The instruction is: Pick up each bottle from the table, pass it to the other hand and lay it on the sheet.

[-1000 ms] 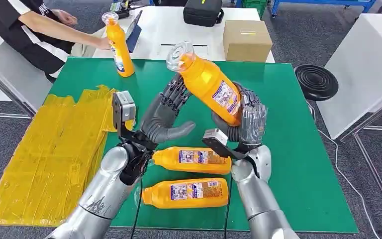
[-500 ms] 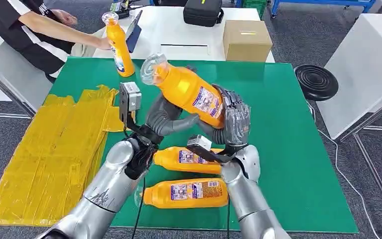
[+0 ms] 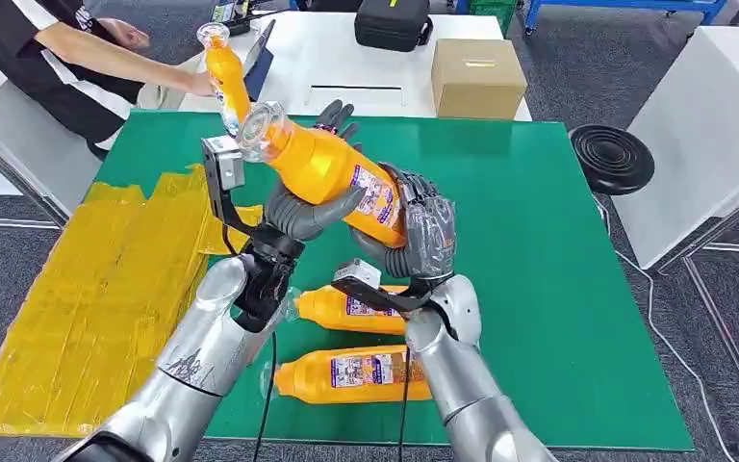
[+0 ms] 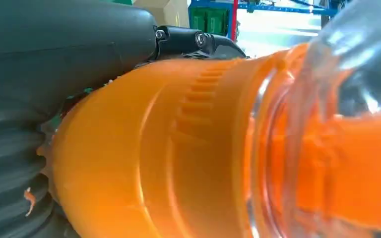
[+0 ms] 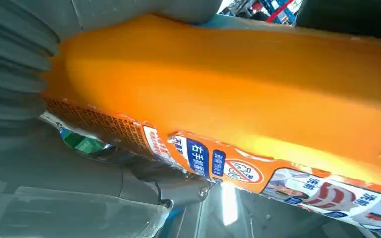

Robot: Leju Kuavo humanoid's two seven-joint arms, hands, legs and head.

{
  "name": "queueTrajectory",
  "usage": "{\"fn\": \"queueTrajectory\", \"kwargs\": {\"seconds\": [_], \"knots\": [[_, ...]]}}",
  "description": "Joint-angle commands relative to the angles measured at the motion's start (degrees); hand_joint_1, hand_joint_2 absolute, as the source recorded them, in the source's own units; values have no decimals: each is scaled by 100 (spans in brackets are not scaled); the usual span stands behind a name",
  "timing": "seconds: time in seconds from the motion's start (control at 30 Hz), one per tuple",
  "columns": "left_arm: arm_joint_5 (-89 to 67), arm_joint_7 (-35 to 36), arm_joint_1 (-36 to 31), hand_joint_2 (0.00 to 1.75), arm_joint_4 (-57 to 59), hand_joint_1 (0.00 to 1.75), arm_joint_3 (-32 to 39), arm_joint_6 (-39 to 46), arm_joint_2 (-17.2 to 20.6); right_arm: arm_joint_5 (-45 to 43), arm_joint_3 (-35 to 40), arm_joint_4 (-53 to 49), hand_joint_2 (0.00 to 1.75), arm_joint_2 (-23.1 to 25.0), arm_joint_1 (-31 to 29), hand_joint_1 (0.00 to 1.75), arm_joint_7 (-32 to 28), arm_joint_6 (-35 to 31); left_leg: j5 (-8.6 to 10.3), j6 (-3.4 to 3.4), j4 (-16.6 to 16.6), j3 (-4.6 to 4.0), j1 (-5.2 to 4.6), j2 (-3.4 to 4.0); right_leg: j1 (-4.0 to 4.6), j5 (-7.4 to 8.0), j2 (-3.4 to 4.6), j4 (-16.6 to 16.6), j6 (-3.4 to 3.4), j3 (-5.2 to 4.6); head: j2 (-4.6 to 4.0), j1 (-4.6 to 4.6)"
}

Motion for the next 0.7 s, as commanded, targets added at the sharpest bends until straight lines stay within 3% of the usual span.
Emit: {"fn": "queueTrajectory", "kwargs": {"seconds": [0.03,0.33,0.37,0.4,0.7], "knots": [[26,60,-488,175,8,0,1,68,-32,-40,590,710,175,-68,-182,175,84,19,-5,-33,4,8,15,-1,13,-2,-2,-5,-15,14,0,-2],[19,66,-522,175,133,0,-82,84,-65,-37,633,767,175,-68,-233,175,176,19,-4,-47,0,17,17,-10,14,-4,-12,-9,-20,25,0,-2],[19,66,-528,175,148,10,-104,87,-66,-21,609,762,175,-68,-238,175,185,19,-3,-33,3,8,14,-10,12,-3,-11,-5,-14,15,0,-2],[10,56,-525,175,142,175,-147,68,-60,1,570,754,175,-70,-233,175,182,19,-4,-45,1,15,17,-12,14,-4,-14,-8,-19,23,0,-2],[-20,7,-424,175,-57,175,-226,38,41,-160,553,685,175,-97,-156,175,149,19,-3,-33,0,11,14,-9,12,-3,-11,-9,-14,17,0,-2]]}}
